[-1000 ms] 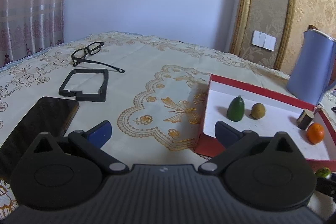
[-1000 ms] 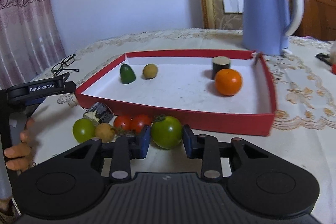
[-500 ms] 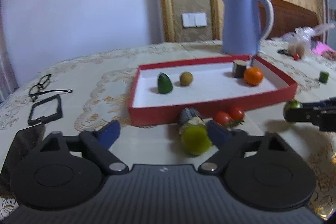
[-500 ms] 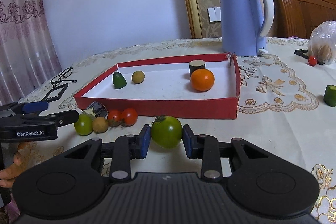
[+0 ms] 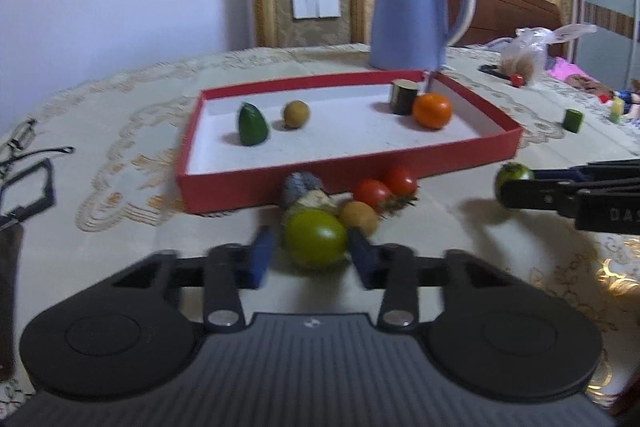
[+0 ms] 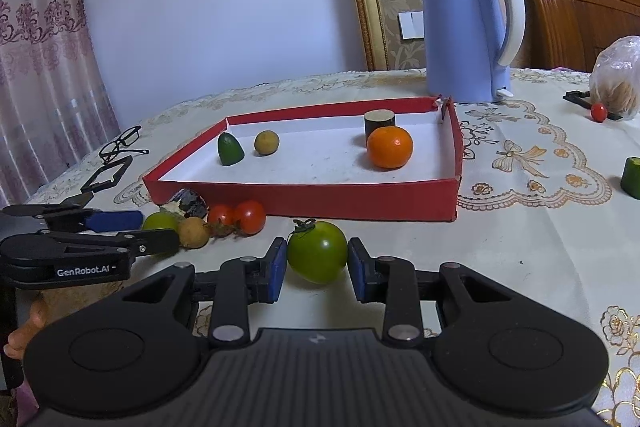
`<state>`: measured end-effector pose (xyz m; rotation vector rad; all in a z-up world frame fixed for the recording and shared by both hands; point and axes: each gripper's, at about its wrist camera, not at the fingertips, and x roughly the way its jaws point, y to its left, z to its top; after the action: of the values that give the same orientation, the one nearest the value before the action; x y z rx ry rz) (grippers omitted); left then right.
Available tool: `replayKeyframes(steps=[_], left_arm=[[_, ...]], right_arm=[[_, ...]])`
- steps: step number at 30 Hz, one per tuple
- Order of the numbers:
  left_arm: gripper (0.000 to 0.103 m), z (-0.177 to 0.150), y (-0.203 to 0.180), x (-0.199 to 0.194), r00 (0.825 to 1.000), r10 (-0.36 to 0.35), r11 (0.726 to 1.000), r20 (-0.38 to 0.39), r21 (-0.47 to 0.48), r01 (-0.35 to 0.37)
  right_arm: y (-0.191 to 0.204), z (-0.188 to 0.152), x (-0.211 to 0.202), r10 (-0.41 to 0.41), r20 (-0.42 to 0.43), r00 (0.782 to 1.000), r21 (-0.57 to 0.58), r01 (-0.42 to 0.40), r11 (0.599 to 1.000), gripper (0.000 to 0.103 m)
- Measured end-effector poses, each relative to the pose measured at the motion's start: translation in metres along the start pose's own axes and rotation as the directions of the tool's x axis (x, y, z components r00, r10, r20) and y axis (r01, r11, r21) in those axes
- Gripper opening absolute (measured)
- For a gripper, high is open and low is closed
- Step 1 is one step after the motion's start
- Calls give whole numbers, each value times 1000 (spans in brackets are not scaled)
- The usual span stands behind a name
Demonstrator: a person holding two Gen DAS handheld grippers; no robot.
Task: Organize fruits
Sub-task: 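Grasp the large green tomato with the left gripper and lift it toward the tray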
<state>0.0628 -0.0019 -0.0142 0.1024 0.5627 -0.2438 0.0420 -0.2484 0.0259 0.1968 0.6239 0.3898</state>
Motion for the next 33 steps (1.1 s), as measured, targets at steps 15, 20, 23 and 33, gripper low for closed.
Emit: replayKeyframes(steps=[15,20,23,33], left_arm=[[32,18,4,-44,982,76,997,173,3,-77],[32,38,3,-41,976,90,995,198,15,-95],[32,55,0,-30,974,95,995,208,13,-100],[33,104,-13,37,968,190,980,161,20,-196]], right_arm=[[2,3,-9,7,26,1000,-6,-7,1000,32],[5,4,-14,20,35,999,-14,-20,1000,32],[5,5,-18,26,45,999,-17,-25,1000,32],[1,8,-29,26,71,997,-12,-25,1000,32]])
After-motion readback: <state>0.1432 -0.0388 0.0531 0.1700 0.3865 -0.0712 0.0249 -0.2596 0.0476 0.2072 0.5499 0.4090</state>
